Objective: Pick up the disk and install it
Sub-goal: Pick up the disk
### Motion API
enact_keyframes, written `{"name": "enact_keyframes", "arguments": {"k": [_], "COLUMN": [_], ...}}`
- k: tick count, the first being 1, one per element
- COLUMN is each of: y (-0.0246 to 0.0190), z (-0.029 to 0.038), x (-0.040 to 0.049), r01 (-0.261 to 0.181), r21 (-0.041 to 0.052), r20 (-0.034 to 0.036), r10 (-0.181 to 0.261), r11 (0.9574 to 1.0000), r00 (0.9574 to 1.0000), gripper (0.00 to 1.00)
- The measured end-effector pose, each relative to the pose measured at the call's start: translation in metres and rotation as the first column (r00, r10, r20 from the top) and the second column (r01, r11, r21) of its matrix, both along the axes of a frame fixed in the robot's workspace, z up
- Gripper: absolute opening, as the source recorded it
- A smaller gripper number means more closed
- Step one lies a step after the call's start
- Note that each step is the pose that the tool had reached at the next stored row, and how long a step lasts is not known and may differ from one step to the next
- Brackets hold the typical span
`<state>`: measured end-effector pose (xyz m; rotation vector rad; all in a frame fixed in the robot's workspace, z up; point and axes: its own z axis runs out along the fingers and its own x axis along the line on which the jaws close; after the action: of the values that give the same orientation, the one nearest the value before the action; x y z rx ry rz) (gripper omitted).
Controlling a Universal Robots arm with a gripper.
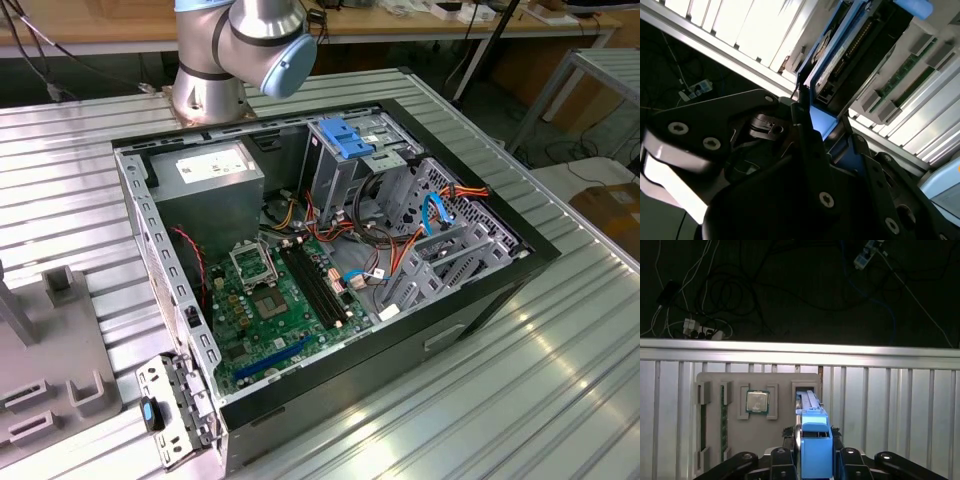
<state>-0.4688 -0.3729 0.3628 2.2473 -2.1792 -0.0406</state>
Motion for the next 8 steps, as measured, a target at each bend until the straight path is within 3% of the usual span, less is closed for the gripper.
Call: {"name": "enact_keyframes", "arguments": {"k": [2, 3, 8], "y": [0.0, 0.0, 0.0], "z": [0.0053, 0.0174, 0.0391], "x": [0.0, 0.0, 0.0], "r01": [0.0, 0.0, 0.0], "r21": [0.0003, 0.0003, 0.0002], "r20": [0.0005, 0.0007, 0.0005], "r10": [0.0, 0.0, 0.0], "r11": [1.0, 1.0, 1.0], "r00": [1.0, 1.0, 1.0], "gripper": [0.37, 0.37, 0.37]}}
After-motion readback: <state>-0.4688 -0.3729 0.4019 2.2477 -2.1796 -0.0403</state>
